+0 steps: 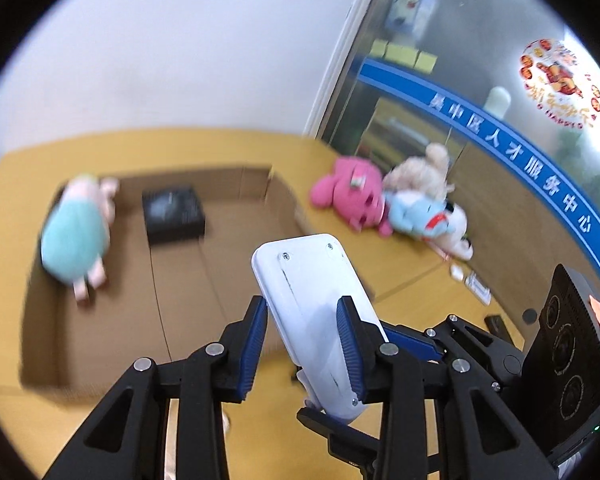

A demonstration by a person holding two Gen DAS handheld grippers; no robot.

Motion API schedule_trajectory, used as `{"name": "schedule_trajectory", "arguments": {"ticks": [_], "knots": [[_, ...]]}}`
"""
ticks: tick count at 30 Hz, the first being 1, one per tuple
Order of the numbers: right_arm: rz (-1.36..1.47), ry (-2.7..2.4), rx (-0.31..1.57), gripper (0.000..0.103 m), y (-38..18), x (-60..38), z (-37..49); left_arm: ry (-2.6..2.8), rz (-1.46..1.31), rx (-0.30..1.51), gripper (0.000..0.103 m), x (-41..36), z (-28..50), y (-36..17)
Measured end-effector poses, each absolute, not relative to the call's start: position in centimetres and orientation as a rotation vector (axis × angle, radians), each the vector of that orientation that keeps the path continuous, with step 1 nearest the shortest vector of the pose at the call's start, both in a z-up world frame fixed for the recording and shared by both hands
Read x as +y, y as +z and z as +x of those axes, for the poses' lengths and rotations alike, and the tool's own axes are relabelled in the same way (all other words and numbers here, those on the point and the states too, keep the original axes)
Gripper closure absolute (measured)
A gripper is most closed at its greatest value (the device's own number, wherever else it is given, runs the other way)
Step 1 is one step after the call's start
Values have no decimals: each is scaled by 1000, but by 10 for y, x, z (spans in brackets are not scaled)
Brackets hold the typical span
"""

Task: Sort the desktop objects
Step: 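Lift the white case with both grippers toward the cardboard box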

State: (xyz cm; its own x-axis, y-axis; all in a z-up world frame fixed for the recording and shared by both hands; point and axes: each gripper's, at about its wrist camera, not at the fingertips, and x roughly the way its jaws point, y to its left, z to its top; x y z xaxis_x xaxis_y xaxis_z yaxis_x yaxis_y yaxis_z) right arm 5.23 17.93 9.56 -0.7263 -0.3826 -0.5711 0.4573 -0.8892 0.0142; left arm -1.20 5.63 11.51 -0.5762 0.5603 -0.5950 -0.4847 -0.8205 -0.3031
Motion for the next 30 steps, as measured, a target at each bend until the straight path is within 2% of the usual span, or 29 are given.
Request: {"name": "schedule_trajectory", "arguments": {"ticks": [12,18,24,30], "knots": [[625,-2619,243,35,194,176,-31,2409,-767,-115,68,63,-88,212],[609,-2612,257,35,233,175,-88,2412,-731,-142,68,62,-133,242],[666,-2594,262,35,244,176,-150,2405,-769,-156,68,67,-186,243],[806,-2576,235,35,208,187,-207,2338,-913,-172,68,84,-244,198]]}}
